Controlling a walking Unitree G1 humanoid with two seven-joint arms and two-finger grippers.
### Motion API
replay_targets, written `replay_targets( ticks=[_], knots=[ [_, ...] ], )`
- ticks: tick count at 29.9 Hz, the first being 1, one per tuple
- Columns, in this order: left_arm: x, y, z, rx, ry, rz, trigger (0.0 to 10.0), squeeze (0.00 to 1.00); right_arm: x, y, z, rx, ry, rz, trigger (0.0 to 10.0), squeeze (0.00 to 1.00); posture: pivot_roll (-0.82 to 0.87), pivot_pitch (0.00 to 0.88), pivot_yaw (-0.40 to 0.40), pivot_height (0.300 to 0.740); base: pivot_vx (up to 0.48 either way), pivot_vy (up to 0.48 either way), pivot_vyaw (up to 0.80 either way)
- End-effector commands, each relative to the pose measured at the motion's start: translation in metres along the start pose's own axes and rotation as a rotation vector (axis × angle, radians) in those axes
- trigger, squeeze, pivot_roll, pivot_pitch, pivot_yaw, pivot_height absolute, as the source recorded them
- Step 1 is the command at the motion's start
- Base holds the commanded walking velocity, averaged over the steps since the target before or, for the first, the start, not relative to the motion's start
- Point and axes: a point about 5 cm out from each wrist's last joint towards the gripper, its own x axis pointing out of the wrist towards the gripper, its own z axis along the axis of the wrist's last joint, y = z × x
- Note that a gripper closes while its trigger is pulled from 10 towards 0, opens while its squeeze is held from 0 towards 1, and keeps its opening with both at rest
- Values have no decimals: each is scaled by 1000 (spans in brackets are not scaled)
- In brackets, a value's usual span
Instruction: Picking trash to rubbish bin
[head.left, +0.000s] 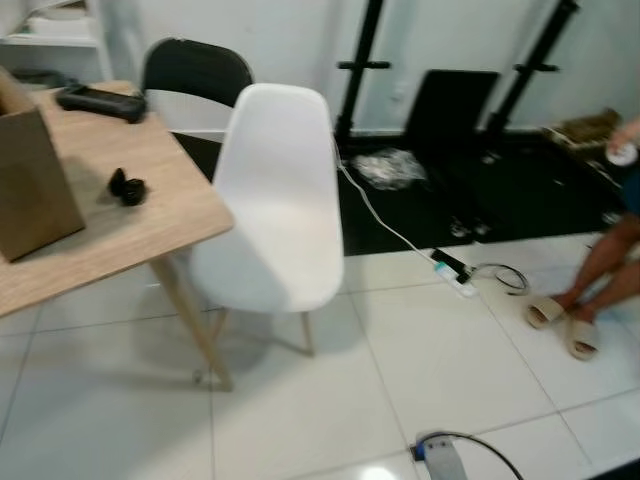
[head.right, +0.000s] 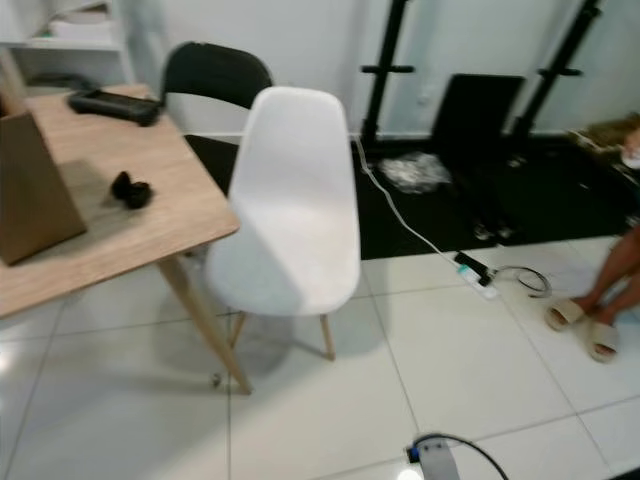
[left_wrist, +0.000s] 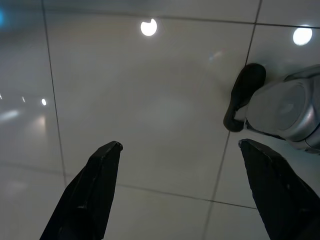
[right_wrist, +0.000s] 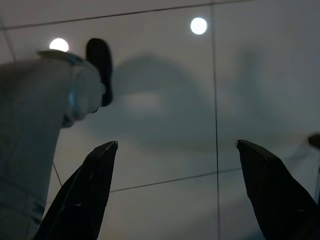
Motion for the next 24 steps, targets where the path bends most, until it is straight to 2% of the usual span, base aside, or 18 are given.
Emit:
replay_targets(
  ticks=[1, 4, 8, 11, 15, 21, 22, 24],
  knots=[
    [1, -12, -4, 10, 22, -28, 10000, 0, -1, -5, -4, 20, 23, -20, 10000, 0, 86, 66, -70, 740, 0, 0, -800],
    [1, -14, -3, 10, 18, -33, 10000, 0, -1, -6, -3, 26, 21, -19, 10000, 0, 86, 66, -70, 740, 0, 0, -800],
    [3, -37, 30, 55, -77, -87, 10000, 0, -2, -13, 2, 13, 12, -32, 10000, 0, 100, 59, -72, 740, 0, 0, -800],
    [3, -45, 33, 73, -84, -105, 10000, 0, -2, -17, 3, 14, 13, -42, 10000, 0, 89, 55, -64, 740, 0, 0, -800],
    [2, -52, 26, 134, -58, -126, 10000, 0, -3, -20, 10, 44, -15, -51, 10000, 0, 71, 87, -68, 740, 0, 0, -800],
    [2, -54, 18, 177, -42, -138, 10000, 0, -2, -19, 10, 53, -18, -50, 10000, 0, 89, 87, -76, 740, 0, 0, -800],
    [1, -53, 9, 178, -22, -138, 10000, 0, -3, -19, 7, 58, -8, -54, 10000, 0, 85, 85, -68, 740, 0, 0, -800],
    [1, -52, 4, 194, -10, -140, 10000, 0, -2, -19, 6, 63, -6, -56, 10000, 0, 83, 83, -67, 740, 0, 0, -800]
  ],
)
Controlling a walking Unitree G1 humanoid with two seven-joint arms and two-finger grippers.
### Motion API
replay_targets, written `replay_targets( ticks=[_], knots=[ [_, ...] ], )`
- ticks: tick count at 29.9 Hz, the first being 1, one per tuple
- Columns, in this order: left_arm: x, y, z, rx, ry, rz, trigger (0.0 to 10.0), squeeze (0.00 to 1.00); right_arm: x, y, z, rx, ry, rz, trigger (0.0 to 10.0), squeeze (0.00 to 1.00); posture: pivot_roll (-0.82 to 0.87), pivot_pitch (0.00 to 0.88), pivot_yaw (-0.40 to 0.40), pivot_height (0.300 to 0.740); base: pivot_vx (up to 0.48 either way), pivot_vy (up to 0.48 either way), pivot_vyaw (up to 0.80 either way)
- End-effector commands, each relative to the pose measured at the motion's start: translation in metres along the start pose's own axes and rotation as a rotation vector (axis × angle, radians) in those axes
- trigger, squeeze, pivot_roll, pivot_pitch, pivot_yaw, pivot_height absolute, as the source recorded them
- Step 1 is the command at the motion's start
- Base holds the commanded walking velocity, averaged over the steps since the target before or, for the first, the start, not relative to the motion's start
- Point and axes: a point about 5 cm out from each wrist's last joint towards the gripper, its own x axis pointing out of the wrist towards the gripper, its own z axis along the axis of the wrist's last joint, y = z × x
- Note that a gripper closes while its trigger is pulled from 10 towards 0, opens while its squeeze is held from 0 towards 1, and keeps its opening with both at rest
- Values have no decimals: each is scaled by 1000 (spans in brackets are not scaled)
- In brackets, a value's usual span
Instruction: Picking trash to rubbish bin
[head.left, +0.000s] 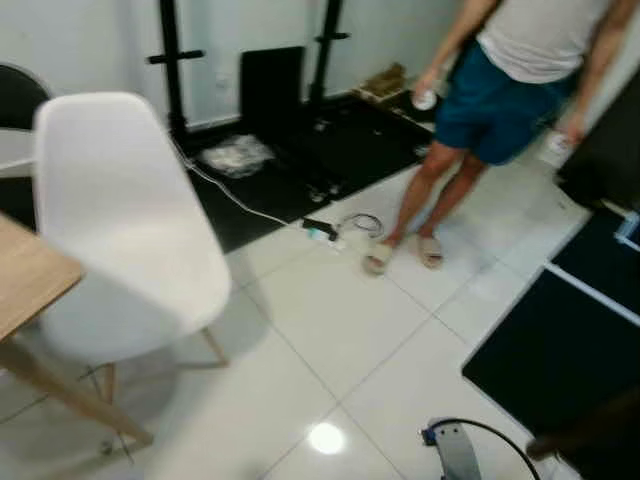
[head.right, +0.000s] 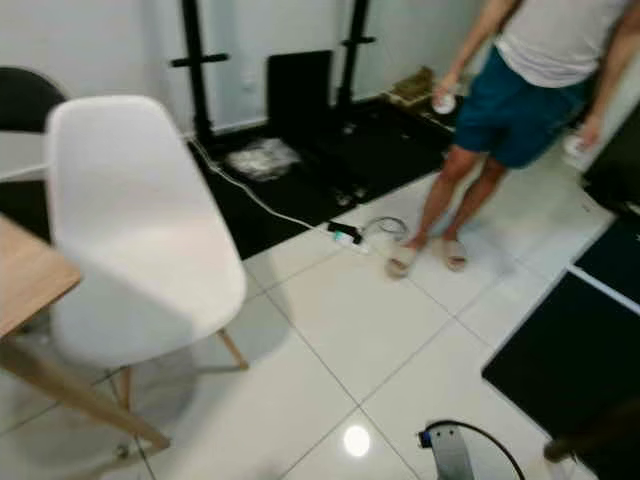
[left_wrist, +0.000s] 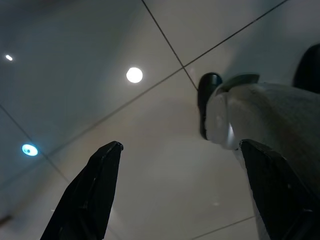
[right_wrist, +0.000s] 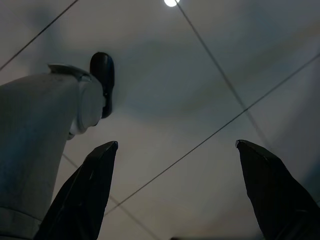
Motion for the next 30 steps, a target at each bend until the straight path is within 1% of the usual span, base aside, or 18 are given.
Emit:
replay_targets(
  ticks=[1, 2, 3, 5, 6, 8, 9, 11, 13, 14, 16, 17, 18, 20, 21, 25, 27, 30],
  knots=[
    [-2, -6, -16, 45, 45, -21, 10000, 0, -1, -3, -7, 22, 23, -17, 10000, 0, 78, 82, -64, 740, 0, 0, -800],
    [-2, -5, -20, 69, 59, -22, 10000, 0, 0, -1, -7, 32, 21, -17, 10000, 0, 78, 79, -64, 740, 0, 0, -800],
    [-2, -5, -23, 111, 72, -27, 10000, 0, 0, 0, -6, 43, 17, -16, 10000, 0, 82, 74, -61, 740, 0, 0, -800],
    [-3, -5, -25, 175, 80, -38, 10000, 0, 0, 2, -4, 68, 6, -18, 10000, 0, 90, 74, -49, 740, 0, 0, -800],
    [-3, -5, -25, 175, 80, -38, 10000, 0, 0, 2, -4, 68, 6, -18, 10000, 0, 90, 74, -49, 740, 0, 0, -800],
    [-2, -8, -21, 235, 64, -57, 10000, 0, 0, 1, 0, 94, -8, -27, 10000, 0, 82, 79, -32, 740, 0, 0, -800],
    [-2, -8, -21, 235, 64, -57, 10000, 0, 0, 1, 0, 94, -8, -27, 10000, 0, 82, 79, -32, 740, 0, 0, -800],
    [-1, -10, -15, 303, 50, -77, 10000, 0, 0, -1, 5, 141, -33, -45, 10000, 0, 41, 83, 7, 740, 0, 0, -800],
    [-1, -10, -15, 303, 50, -77, 10000, 0, 0, -1, 5, 141, -33, -45, 10000, 0, 41, 83, 7, 740, 0, 0, -800],
    [0, -12, -6, 405, 40, -101, 10000, 0, 0, -4, 12, 228, -72, -57, 10000, 0, 17, 78, 49, 740, 0, 0, -800],
    [1, -13, 4, 467, 25, -110, 10000, 0, 0, -5, 13, 288, -88, -59, 10000, 0, 16, 78, 64, 740, 0, 0, -800],
    [1, -13, 4, 467, 25, -110, 10000, 0, 0, -5, 13, 288, -88, -59, 10000, 0, 16, 78, 64, 740, 0, 0, -800],
    [2, -12, 13, 475, 3, -109, 10000, 0, 0, -4, 11, 313, -87, -56, 10000, 0, 16, 79, 70, 740, 0, 0, -800],
    [2, -12, 13, 475, 3, -109, 10000, 0, 0, -4, 11, 313, -87, -56, 10000, 0, 16, 79, 70, 740, 0, 0, -800],
    [2, -12, 22, 504, -18, -113, 10000, 0, 0, -1, 9, 324, -84, -56, 10000, 0, 11, 78, 98, 740, 0, 0, -800],
    [2, -12, 26, 533, -23, -113, 10000, 0, 1, 3, 8, 334, -82, -51, 10000, 0, 15, 72, 88, 740, 0, 0, -800],
    [2, -10, 27, 523, -21, -103, 10000, 0, 1, 7, 6, 292, -71, -42, 10000, 0, 31, 59, 60, 740, 0, 0, -800],
    [2, -11, 27, 517, -19, -102, 10000, 0, 1, 6, 5, 285, -67, -45, 10000, 0, 37, 55, 52, 740, 0, 0, -637]
  ],
)
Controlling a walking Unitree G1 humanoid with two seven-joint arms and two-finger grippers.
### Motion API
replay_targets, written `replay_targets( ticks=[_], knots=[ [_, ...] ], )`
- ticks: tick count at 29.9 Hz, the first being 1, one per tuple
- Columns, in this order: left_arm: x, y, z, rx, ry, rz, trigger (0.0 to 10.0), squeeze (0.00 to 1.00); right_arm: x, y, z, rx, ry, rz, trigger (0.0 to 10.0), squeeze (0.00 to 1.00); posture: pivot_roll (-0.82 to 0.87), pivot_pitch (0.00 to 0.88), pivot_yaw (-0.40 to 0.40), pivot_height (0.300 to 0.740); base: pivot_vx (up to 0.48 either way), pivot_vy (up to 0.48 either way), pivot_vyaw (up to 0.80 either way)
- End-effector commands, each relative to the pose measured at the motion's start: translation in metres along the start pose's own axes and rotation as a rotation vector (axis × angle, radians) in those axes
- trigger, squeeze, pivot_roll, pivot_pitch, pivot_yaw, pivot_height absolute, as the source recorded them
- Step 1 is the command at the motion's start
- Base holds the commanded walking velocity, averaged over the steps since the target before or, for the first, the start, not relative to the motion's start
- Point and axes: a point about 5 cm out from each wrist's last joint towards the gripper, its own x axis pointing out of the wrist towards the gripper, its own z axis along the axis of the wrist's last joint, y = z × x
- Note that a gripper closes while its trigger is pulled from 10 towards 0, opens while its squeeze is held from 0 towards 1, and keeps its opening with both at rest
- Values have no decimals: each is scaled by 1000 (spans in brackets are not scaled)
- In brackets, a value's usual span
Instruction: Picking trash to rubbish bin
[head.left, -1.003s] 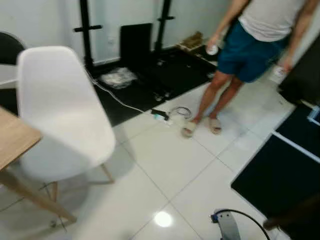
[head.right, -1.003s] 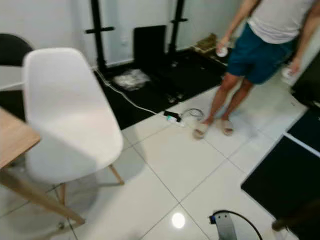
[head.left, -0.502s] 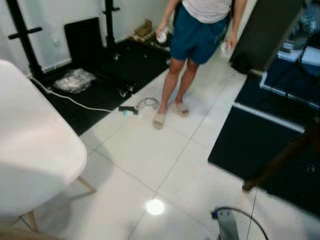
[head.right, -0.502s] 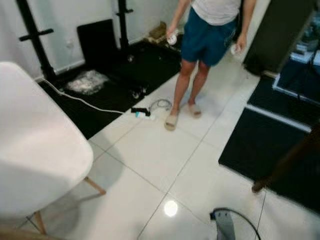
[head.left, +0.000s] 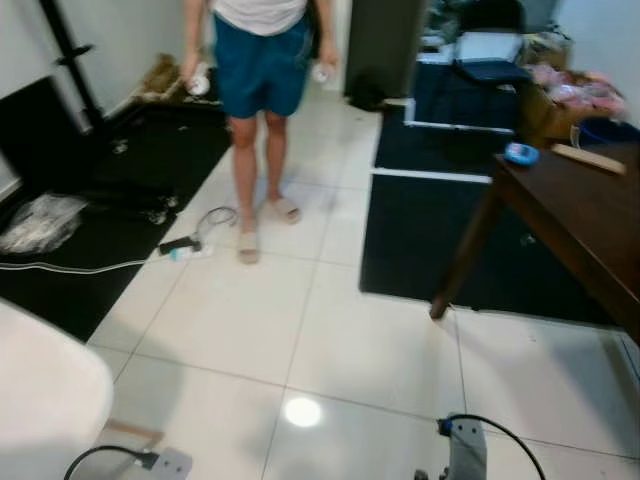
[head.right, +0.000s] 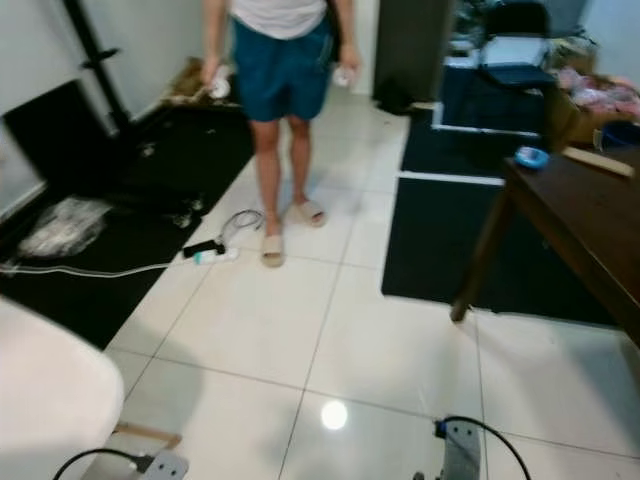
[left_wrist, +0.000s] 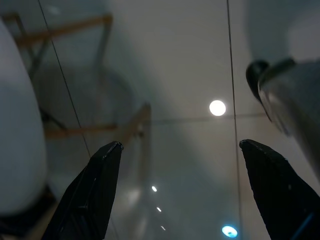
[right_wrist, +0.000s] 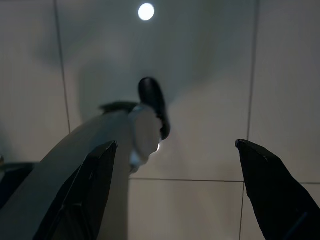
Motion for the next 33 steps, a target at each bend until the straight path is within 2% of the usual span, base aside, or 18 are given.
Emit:
replay_targets(
  ticks=[1, 9, 16, 33],
  knots=[
    [-1, 1, -6, -4, 23, 3, 10000, 0, 0, 0, -1, -25, 13, -3, 10000, 0, 49, 50, 40, 740, 0, 0, 0],
    [0, -17, -14, -58, 38, -22, 10000, 0, 0, 0, -2, -97, 28, 10, 10000, 0, 104, 49, -11, 740, 0, 0, 0],
    [-2, -25, -30, -102, 73, -25, 10000, 0, 0, 5, -2, -130, 44, 37, 10000, 0, 131, 66, -31, 740, 0, 0, -800],
    [-3, -20, -33, -163, 66, 3, 10000, 0, 0, 9, -6, -147, 60, 60, 10000, 0, 132, 74, -22, 740, 0, 0, -800]
  ],
)
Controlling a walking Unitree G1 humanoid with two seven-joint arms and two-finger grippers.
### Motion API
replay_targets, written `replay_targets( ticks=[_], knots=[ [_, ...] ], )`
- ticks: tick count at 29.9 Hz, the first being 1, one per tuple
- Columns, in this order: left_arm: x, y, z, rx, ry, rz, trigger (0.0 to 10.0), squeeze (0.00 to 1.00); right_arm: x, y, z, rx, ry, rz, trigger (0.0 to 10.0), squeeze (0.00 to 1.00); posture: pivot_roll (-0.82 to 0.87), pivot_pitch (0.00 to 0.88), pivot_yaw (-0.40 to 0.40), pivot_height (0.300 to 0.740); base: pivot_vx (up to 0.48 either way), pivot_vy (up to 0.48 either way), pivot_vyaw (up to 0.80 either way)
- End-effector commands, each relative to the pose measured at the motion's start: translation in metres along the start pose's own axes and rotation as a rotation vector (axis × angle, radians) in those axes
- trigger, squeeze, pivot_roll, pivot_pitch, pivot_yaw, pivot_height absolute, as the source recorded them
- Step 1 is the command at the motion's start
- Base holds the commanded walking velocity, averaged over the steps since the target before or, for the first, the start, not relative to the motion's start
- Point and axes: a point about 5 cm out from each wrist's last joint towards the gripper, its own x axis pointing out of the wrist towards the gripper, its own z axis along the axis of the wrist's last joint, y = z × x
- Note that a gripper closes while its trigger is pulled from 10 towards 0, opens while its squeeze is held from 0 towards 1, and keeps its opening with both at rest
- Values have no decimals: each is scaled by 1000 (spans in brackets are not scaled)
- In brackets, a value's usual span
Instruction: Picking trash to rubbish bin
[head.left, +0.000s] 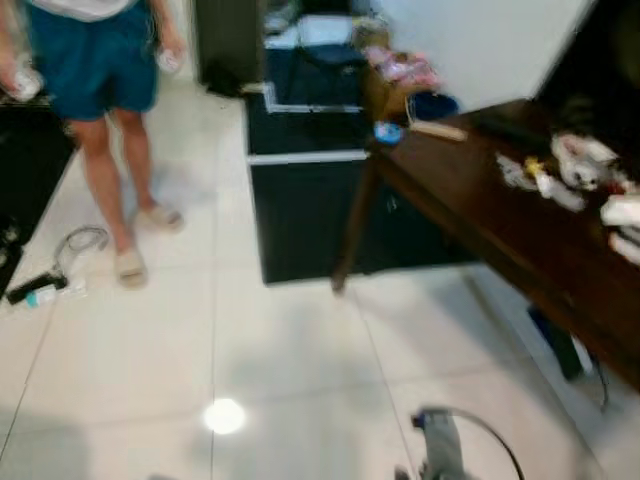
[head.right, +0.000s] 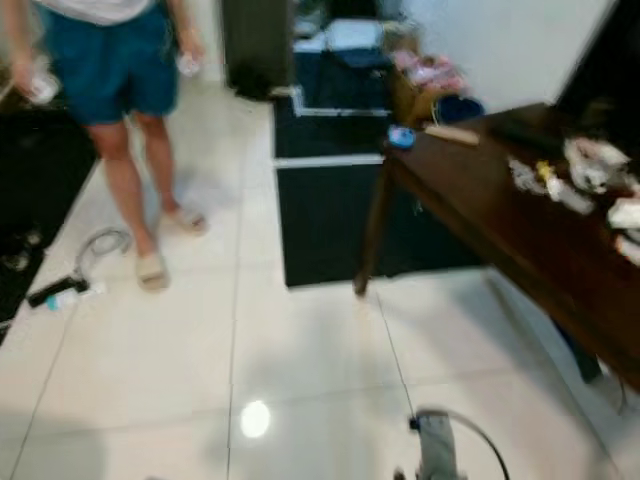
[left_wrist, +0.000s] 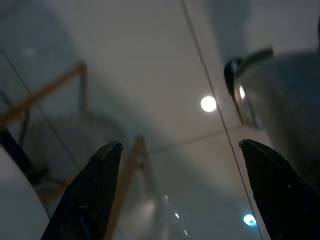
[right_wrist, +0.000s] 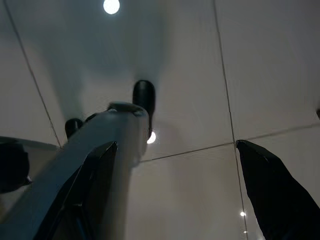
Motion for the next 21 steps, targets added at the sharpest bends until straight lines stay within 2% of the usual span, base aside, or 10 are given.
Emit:
replay_targets(
  ticks=[1, 13, 21],
  knots=[
    [-1, -4, -8, -7, 24, -10, 10000, 0, -1, -2, -7, 4, 24, -3, 10000, 0, 132, 74, -22, 740, 0, 0, -800],
    [0, -1, -6, -6, 29, 1, 10000, 0, -1, -2, -9, 17, 24, -3, 10000, 0, 123, 67, -16, 740, 0, 0, -800],
    [0, -4, -8, -11, 34, -4, 10000, 0, -1, -4, -10, 16, 25, -4, 10000, 0, 117, 71, -24, 740, 0, 0, -800]
  ],
)
